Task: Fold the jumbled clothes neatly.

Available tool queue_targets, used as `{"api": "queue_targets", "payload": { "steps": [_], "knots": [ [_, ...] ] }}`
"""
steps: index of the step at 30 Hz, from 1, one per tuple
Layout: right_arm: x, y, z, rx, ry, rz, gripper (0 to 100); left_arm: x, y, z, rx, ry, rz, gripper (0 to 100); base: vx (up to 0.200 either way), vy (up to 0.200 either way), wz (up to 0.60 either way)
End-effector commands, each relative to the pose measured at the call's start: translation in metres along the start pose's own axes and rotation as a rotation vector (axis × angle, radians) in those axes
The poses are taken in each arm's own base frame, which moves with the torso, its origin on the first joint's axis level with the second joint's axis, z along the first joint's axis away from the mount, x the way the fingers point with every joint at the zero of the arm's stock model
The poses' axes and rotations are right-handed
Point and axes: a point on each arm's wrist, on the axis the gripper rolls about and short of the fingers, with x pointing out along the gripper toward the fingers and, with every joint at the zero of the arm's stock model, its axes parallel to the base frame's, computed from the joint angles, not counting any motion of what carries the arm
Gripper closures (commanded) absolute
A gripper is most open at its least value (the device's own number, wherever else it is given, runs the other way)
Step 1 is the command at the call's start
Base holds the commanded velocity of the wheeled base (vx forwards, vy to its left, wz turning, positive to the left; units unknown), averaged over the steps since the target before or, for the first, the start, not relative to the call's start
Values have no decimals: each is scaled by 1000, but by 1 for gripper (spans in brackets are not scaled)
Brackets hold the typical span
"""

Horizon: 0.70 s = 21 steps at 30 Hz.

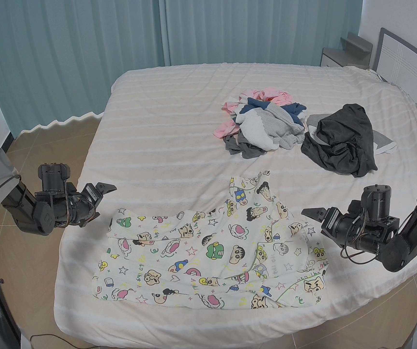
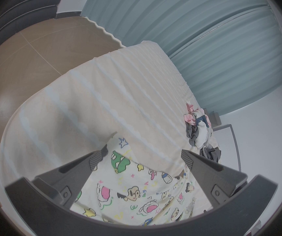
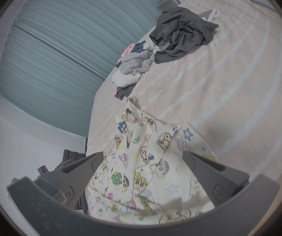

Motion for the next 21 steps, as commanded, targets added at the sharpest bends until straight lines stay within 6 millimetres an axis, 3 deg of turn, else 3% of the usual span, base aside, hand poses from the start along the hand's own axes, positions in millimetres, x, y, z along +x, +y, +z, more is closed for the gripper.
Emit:
{"api": "queue_targets", "payload": {
  "steps": [1,18,21],
  "knots": [
    [-1,2,1,-16,-21,-14,0,-7,-1,-2,-3,2,3,0,0,0,0],
    [6,15,-7,-52,-34,-10,0,-15,-5,-1,-70,-42,1,0,0,0,0],
    [13,16,-5,-52,-41,-5,0,-15,-4,-2,-64,-42,1,0,200,0,0]
  ]
}}
